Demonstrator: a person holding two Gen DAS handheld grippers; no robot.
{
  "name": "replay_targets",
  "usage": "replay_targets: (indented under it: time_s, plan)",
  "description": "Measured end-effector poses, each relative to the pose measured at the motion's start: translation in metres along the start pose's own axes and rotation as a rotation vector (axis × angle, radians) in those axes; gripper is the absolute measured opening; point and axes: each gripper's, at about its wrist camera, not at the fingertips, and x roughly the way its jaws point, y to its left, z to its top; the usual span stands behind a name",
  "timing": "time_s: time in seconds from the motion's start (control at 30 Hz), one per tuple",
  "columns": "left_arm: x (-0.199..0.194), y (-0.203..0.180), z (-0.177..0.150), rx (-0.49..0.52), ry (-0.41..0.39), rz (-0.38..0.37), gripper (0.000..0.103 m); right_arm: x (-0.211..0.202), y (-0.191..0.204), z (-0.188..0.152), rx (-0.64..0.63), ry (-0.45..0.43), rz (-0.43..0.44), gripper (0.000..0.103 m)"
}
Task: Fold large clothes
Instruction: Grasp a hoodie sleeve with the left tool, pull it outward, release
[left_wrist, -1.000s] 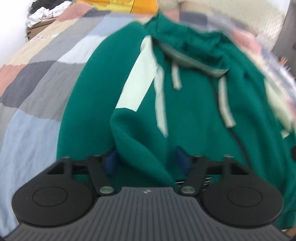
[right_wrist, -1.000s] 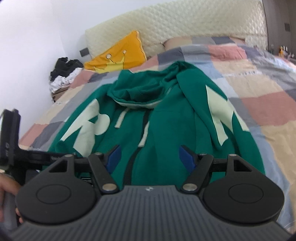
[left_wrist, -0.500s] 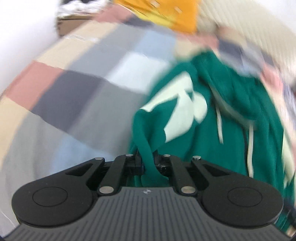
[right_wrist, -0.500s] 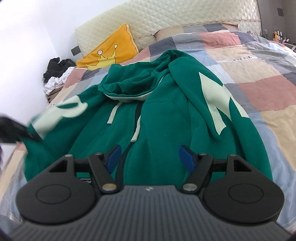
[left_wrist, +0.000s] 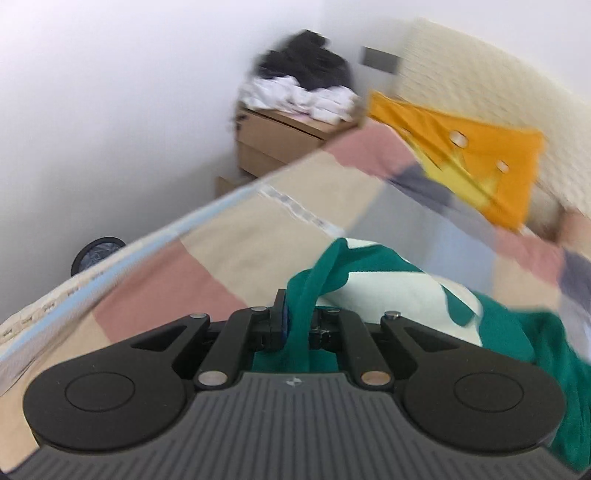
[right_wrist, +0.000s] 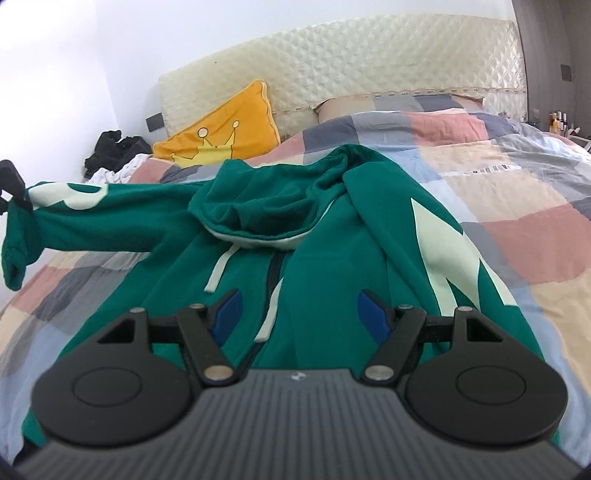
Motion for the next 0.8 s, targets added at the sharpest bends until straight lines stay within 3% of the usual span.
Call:
replay_targets:
  time_s: [0.13, 0.3, 0.43, 0.57, 0.63, 0.7, 0.73, 0.8]
  plan:
    - [0.056, 0.009, 0.017, -0.050, 0.025, 0.050, 0.008, 0.018, -0.002, 0.001, 0.007, 0.004, -0.008, 0.072]
    - [0.128, 0.010, 0.002, -0.044, 0.073, 0.109, 0.008, 0.041, -0.007, 0.002, 0.040, 0.022, -0.027, 0.072]
    - [0.160, 0.011, -0.015, 0.000, 0.067, 0.110, 0.009, 0.056, -0.013, 0.000, 0.051, 0.036, -0.044, 0.072]
    - [0.172, 0.014, -0.022, -0.021, 0.082, 0.111, 0.014, 0.067, -0.020, -0.003, 0.076, 0.072, -0.050, 0.072]
    - [0.167, 0.015, -0.022, -0.040, 0.079, 0.108, 0.024, 0.066, -0.021, -0.002, 0.080, 0.069, -0.047, 0.072]
    - [0.160, 0.016, -0.021, -0.059, 0.093, 0.131, 0.063, 0.062, -0.020, 0.000, 0.068, 0.052, -0.050, 0.071]
    - [0.155, 0.017, -0.019, -0.069, 0.102, 0.134, 0.069, 0.058, -0.019, 0.001, 0.064, 0.035, -0.059, 0.071]
    - [0.136, 0.021, -0.019, -0.095, 0.098, 0.131, 0.069, 0.050, -0.021, 0.004, 0.063, 0.006, -0.066, 0.071]
